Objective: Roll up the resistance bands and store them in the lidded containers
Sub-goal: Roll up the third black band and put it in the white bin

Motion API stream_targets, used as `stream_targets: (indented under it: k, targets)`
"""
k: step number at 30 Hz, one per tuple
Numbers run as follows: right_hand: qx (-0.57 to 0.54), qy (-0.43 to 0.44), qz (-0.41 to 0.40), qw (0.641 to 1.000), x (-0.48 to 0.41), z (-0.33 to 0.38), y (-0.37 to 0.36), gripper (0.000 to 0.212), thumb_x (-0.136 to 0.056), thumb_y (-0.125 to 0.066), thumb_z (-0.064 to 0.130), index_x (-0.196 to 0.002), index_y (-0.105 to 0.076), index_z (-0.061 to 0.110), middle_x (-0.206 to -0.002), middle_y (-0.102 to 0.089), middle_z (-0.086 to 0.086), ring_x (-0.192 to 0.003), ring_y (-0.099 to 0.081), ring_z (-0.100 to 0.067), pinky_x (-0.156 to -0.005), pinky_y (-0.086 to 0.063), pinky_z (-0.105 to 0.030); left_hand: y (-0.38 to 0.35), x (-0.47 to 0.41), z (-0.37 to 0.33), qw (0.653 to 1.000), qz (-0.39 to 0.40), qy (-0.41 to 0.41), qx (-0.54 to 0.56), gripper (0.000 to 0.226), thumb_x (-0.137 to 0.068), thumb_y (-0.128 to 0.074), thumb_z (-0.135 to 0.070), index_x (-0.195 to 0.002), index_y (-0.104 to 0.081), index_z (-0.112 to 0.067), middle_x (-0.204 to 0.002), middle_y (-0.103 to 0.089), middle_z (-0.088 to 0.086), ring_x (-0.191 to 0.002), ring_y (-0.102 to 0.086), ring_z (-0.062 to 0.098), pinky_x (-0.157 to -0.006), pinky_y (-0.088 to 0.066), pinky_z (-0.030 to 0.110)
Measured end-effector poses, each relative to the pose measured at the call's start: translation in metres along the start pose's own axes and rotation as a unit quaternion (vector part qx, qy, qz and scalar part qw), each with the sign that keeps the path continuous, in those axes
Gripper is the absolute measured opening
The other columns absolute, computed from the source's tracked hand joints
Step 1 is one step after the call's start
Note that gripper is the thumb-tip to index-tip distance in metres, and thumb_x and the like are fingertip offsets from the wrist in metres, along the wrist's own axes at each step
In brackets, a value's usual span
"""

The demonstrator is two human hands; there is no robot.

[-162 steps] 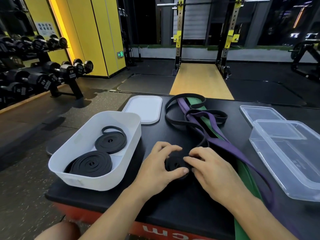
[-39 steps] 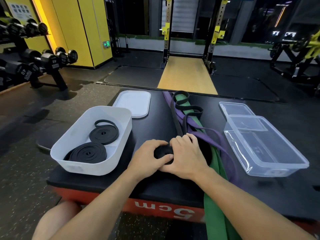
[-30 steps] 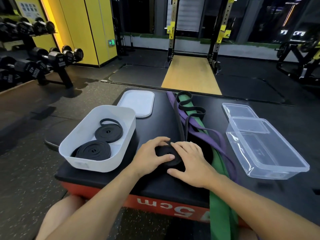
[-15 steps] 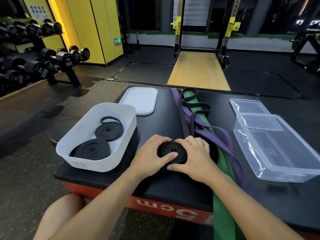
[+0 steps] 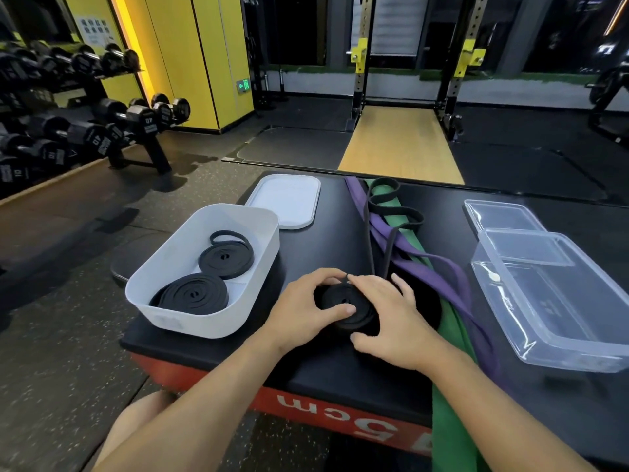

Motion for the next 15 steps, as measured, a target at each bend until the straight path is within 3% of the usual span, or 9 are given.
stream_targets:
  k: [2,4,8,15]
  targets:
    - [0.000,0.002,0.008,1.000,0.001,0.000,0.000,0.094,-0.070,-0.058,0.056,-0.157,-0.032,0.032,-0.151,-0.040,0.017,-0.142,-0.013,0.015,-0.127,0.006,-0.040,0.001,-0.001,0.001,1.000,-0.004,0.005,0.010,0.053,-0.080,-0.088,-0.036,-0.127,-0.064,-0.041,-0.113,-0.071,-0.024,-0.114,-0.062,-0.006,-0.101,-0.045,0.017]
    - [0.006,0.000,0.000,1.000,-0.001,-0.001,0.000,0.092,-0.069,-0.060,0.058,-0.155,-0.036,0.033,-0.141,-0.042,0.021,-0.142,-0.024,0.008,-0.127,0.005,-0.039,0.000,-0.001,0.002,1.000,-0.003,0.006,0.012,0.053,-0.080,-0.088,-0.037,-0.127,-0.064,-0.040,-0.114,-0.071,-0.025,-0.114,-0.063,-0.006,-0.102,-0.046,0.019]
    - [0.051,-0.001,-0.027,0.998,-0.006,0.007,0.004,0.097,-0.064,-0.062,0.086,-0.146,-0.046,0.037,-0.108,-0.042,0.019,-0.118,-0.041,-0.003,-0.126,-0.001,-0.038,-0.004,0.000,0.001,1.000,-0.005,-0.017,-0.021,0.049,-0.083,-0.078,-0.050,-0.129,-0.064,-0.039,-0.121,-0.068,-0.024,-0.121,-0.059,-0.004,-0.108,-0.045,0.027]
    - [0.142,-0.048,-0.063,0.987,-0.012,0.018,0.004,0.090,-0.056,-0.048,0.103,-0.110,-0.053,0.030,-0.099,-0.045,0.016,-0.102,-0.046,-0.011,-0.122,-0.014,-0.040,-0.006,-0.001,0.001,0.997,-0.001,-0.015,-0.074,0.049,-0.084,-0.072,-0.060,-0.129,-0.064,-0.041,-0.122,-0.064,-0.026,-0.119,-0.054,-0.005,-0.105,-0.044,0.024]
Point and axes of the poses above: each hand's wrist, its own x-axis away from the middle knuckle, its own y-axis out of the back of the hand, z = x × y, the point moved 5 cm from there along -x, towards the middle knuckle
